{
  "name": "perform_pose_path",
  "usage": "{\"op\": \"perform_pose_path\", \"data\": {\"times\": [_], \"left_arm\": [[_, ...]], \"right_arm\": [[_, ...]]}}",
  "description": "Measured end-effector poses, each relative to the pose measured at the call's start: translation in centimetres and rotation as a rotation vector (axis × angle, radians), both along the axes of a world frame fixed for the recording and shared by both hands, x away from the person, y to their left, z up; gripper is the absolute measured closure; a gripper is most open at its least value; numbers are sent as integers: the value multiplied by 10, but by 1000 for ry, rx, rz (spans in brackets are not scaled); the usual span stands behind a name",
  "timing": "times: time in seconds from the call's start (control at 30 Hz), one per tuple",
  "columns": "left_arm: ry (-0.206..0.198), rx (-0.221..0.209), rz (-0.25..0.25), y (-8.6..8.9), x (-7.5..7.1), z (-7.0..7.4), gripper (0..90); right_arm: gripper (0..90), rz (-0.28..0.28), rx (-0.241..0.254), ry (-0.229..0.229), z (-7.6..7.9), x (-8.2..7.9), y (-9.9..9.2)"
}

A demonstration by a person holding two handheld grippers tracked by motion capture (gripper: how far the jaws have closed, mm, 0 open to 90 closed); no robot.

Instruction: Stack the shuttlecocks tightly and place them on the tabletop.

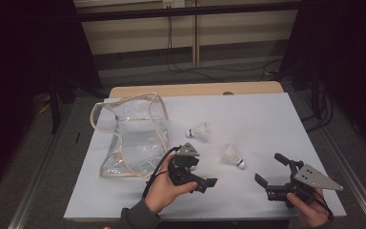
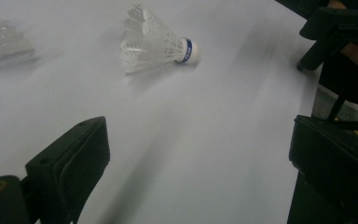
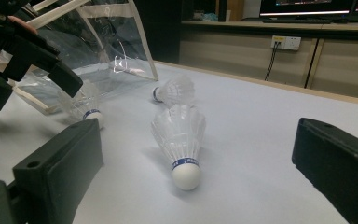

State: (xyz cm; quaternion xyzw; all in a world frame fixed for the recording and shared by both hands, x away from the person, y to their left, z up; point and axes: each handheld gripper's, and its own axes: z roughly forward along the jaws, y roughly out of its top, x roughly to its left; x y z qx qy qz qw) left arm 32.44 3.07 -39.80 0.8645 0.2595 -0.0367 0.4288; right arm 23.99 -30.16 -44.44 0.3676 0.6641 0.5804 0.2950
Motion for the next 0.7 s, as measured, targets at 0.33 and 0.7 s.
{"op": "perform_pose_path", "data": {"times": [0.33,0.7], "left_arm": [[5,2,-25,3,-7,-6,48],[5,7,-29,9,-15,-14,53]], "right_arm": [[13,-2,-3,-1,0,0,0],[13,-4,-4,-2,0,0,0]]}}
